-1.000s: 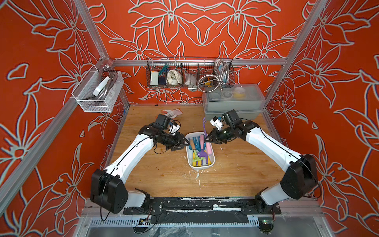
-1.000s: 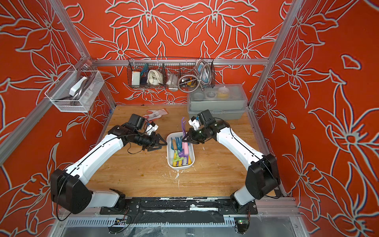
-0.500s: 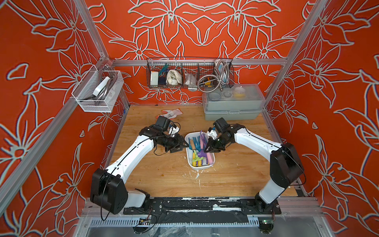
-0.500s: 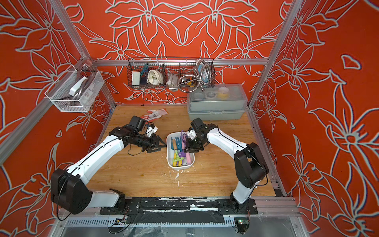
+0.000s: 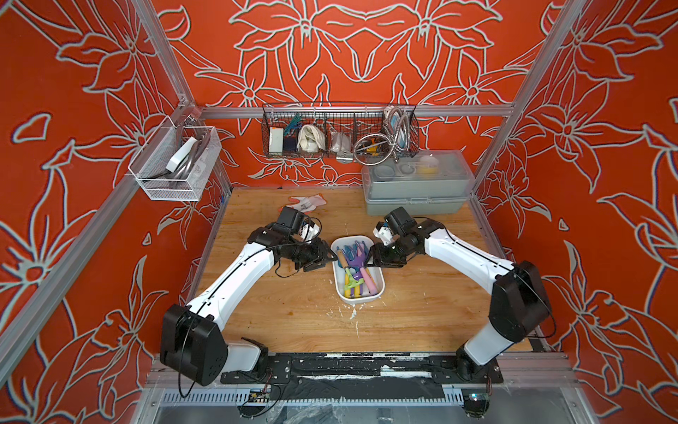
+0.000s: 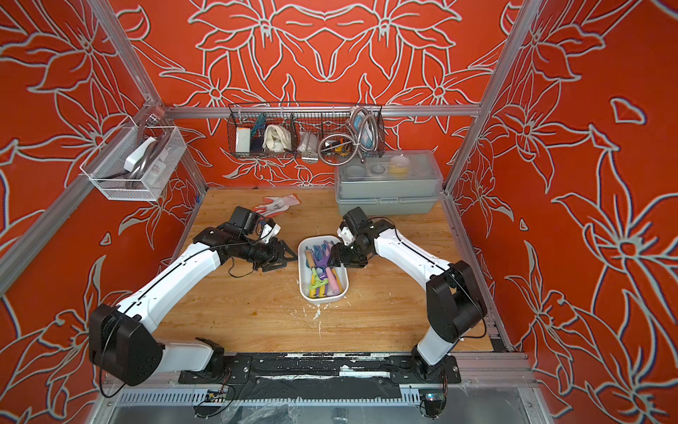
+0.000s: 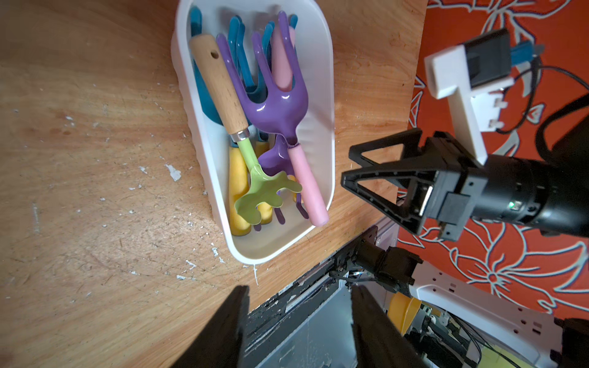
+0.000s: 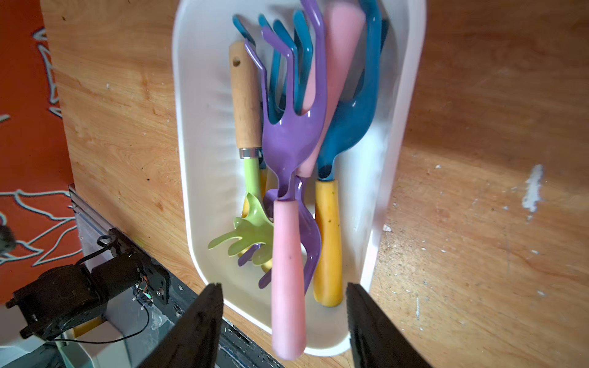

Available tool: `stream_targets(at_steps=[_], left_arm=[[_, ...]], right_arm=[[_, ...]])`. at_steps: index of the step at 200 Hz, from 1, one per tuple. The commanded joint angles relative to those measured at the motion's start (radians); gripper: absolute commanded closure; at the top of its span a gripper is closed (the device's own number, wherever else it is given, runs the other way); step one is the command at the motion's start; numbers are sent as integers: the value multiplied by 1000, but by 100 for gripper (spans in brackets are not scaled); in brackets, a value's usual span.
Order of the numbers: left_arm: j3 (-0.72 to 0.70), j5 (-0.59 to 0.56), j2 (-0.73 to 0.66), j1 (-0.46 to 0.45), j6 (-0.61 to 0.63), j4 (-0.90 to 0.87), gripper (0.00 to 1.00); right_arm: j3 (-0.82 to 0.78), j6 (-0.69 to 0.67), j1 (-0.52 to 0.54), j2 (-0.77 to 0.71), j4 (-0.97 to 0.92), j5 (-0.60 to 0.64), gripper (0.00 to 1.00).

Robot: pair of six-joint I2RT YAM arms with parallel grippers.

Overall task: Put the rake into the storage box
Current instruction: Place the rake in the storage box, then reset both arms

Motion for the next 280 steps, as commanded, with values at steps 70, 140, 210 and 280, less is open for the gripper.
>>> stream_targets(at_steps=[70,140,210,280], left_arm=[[43,-519,-206,17,113,174,25],[-247,-778,-344,25,331,544,0],[-332,-814,-166,184,356,594,0],[-523,-914,-55,298,353,844,1]], right_arm=[[61,-141,-24,-391,18,554,7],[-389,-305,-33,-749,525,845,0],[-369,-242,-220,-416,495,777,0],[-447,-267,-412,-293,603,790,0]])
